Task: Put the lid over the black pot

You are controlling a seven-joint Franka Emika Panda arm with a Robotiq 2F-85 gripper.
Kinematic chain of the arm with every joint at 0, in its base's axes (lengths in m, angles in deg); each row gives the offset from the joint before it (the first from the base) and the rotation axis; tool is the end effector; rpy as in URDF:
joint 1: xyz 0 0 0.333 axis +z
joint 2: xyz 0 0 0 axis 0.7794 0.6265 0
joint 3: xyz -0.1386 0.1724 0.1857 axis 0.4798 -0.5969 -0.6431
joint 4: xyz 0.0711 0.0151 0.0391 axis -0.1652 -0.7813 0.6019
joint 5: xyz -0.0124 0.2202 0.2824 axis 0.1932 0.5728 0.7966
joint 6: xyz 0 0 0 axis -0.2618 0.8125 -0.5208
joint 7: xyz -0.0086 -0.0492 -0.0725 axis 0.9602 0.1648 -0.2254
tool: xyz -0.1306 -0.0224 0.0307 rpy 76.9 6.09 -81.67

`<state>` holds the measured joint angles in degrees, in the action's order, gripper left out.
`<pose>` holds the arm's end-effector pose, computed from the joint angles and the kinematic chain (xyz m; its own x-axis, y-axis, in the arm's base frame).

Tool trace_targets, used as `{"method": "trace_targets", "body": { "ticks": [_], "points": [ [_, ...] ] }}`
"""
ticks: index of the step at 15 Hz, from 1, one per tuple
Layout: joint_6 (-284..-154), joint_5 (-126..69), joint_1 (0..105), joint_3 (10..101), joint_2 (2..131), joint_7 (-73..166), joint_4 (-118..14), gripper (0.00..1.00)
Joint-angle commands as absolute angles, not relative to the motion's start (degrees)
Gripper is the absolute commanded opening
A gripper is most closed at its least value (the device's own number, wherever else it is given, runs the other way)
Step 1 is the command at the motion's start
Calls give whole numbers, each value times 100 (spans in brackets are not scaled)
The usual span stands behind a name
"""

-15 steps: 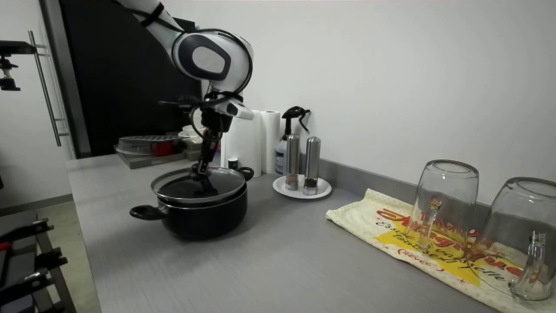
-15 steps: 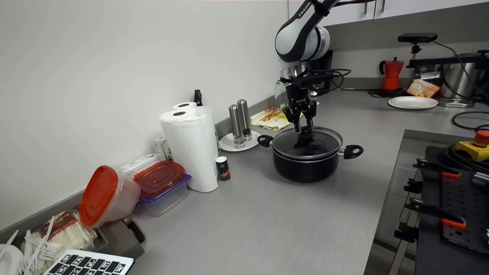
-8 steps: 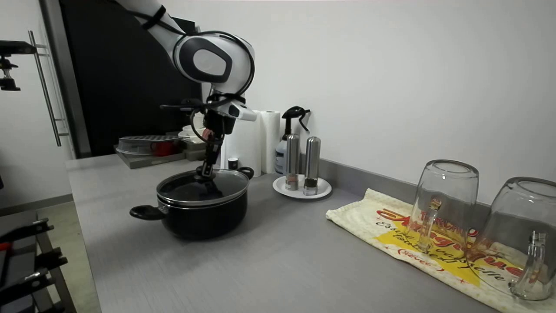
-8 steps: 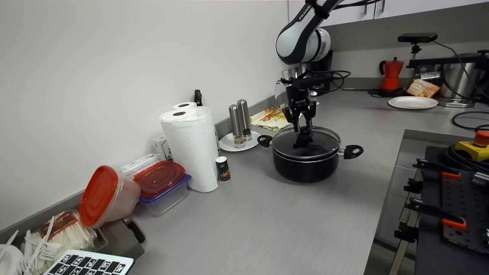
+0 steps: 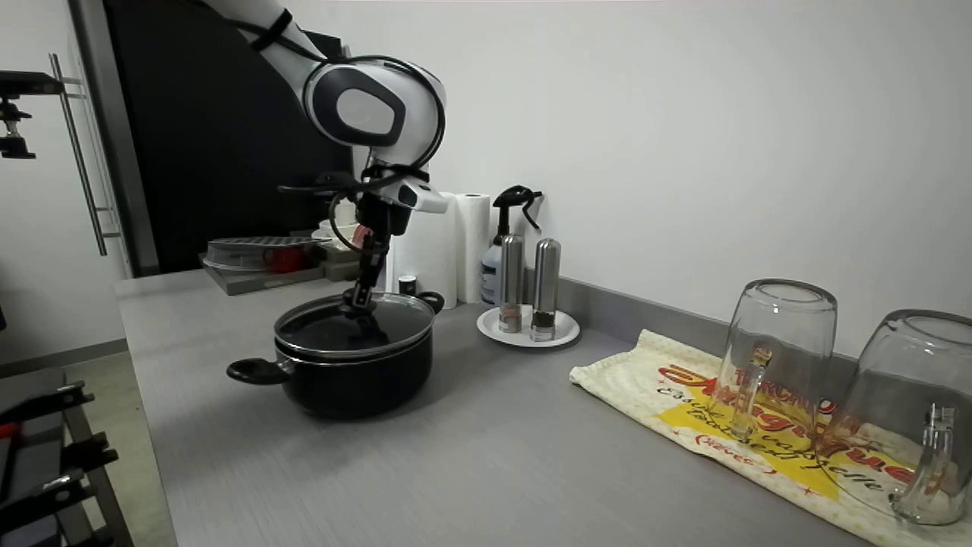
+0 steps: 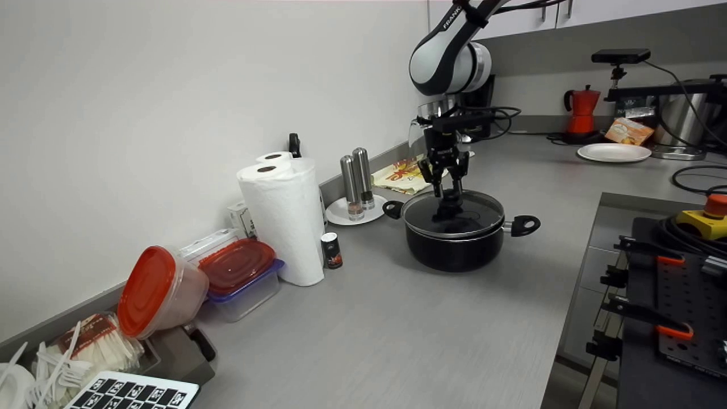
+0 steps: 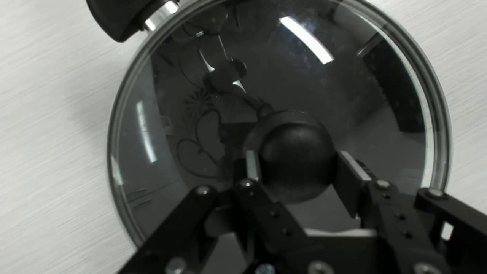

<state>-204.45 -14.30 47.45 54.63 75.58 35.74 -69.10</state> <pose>0.5527 -0.0496 0.2159 0.8430 -0.4583 -0.2815 -0.4869 -0.8726 -0.0376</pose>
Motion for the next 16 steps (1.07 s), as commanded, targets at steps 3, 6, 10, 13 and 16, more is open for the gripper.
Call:
{"method": "trace_targets", "body": {
  "ticks": [3,6,10,13,16],
  "points": [
    [-20380,-1177,4757,5456,7564,3563,-6820,25],
    [-20352,-1228,4764,5481,7580,3540,-6811,25],
    [-20344,-1277,4785,5505,7582,3495,-6796,25],
    [-20336,-1285,4783,5513,7583,3490,-6781,25],
    [-20332,-1287,4776,5526,7584,3490,-6772,25]
  ]
}}
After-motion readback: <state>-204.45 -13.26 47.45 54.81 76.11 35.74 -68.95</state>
